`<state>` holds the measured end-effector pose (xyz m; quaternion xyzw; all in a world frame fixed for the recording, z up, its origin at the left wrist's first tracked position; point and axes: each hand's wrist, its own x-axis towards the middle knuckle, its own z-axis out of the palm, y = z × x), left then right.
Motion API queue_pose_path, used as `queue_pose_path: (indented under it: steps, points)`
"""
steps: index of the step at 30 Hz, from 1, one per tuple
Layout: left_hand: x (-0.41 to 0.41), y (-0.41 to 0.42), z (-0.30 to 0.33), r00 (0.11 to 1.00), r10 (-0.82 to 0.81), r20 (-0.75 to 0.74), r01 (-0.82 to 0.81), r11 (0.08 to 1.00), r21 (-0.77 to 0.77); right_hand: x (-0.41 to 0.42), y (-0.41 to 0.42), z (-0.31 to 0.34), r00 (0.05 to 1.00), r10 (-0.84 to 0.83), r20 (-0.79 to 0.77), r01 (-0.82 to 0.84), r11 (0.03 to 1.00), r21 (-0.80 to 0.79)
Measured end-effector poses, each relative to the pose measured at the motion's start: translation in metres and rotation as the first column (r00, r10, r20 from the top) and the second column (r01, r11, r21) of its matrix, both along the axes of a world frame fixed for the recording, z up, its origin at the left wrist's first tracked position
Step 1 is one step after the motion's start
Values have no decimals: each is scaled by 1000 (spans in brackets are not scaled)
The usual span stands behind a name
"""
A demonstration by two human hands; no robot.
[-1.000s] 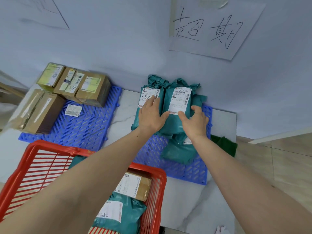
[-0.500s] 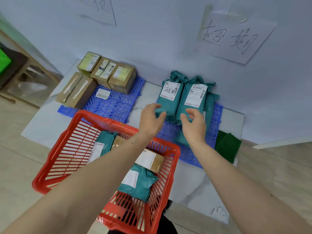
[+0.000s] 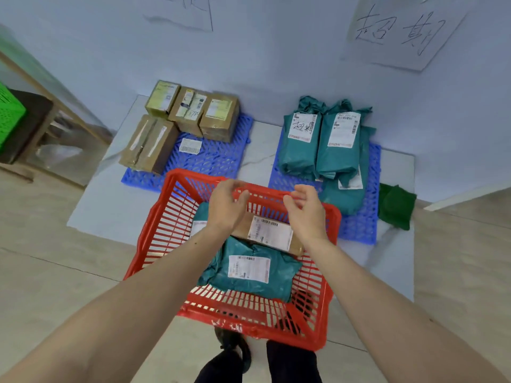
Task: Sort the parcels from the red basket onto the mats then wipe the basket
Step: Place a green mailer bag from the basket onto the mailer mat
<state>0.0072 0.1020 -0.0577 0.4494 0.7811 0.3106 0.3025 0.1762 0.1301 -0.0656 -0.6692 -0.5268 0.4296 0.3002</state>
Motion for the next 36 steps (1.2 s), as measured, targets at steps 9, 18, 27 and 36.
queue_pose_path:
  steps: [9,18,27,36]
  points:
    - [-14,-64,-29,996,60,69,-49,987,-153,-8,-51,-29,994,99,51,-91,986,-139]
    - [9,-114,-69,955,275,112,-214,900,-381,5,-75,-63,978,207,40,-188,943,-275]
    - [-31,-121,-95,943,327,67,-246,816,-523,-33,-97,-91,964,265,-12,-249,891,-380]
    - [-81,-119,-140,930,326,168,-173,794,-583,-109,-111,-143,970,241,-32,-223,827,-517]
